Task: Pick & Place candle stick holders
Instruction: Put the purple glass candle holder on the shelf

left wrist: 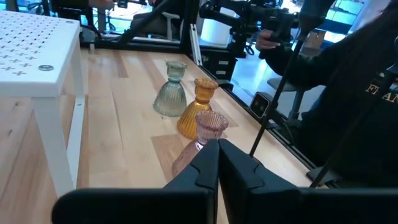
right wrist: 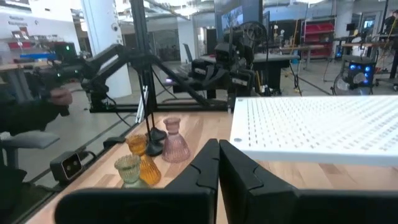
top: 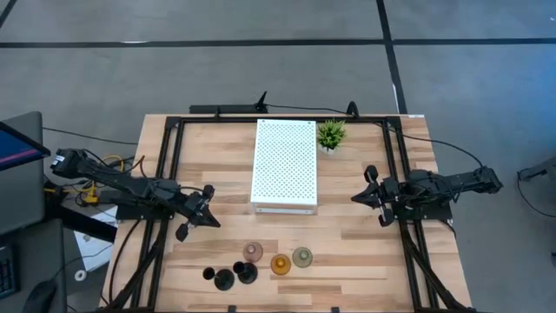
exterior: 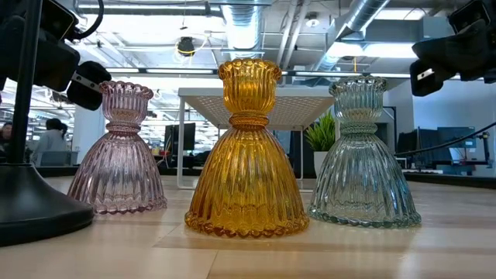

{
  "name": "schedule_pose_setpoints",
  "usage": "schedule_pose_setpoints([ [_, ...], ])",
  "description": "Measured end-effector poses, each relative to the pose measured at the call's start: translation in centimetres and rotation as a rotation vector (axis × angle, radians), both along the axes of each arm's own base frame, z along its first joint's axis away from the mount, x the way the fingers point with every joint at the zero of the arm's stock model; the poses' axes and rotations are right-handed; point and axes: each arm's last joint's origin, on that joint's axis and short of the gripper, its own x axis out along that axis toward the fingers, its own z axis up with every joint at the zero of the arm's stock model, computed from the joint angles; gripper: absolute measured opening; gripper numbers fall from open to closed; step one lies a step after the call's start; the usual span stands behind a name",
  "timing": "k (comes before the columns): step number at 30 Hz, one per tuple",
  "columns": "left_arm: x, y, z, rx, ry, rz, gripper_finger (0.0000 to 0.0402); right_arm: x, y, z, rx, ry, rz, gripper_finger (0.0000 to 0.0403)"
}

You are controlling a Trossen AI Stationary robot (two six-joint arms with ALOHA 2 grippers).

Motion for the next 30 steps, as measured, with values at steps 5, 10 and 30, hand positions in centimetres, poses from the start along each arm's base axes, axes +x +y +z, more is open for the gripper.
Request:
schedule_pose_setpoints([
  [5, -0.1, -0.2, 0.0, 0.0, 0.0, -0.094, 0.0008, 0.0, 0.0, 0.0, -0.003, 0.003, -0.006, 0.0],
  [10, -0.7, -1.0, 0.1, 0.006, -0.012, -0.314, 0.0007, 0.0, -0.1, -0.1, 0.006, 0.005, -0.051, 0.0],
  [30, -0.2, -2.8, -2.0, 0.163, 0.091, -0.392, 0.0007, 0.0, -0.4, 0.0, 0.105, 0.012, -0.135, 0.0],
])
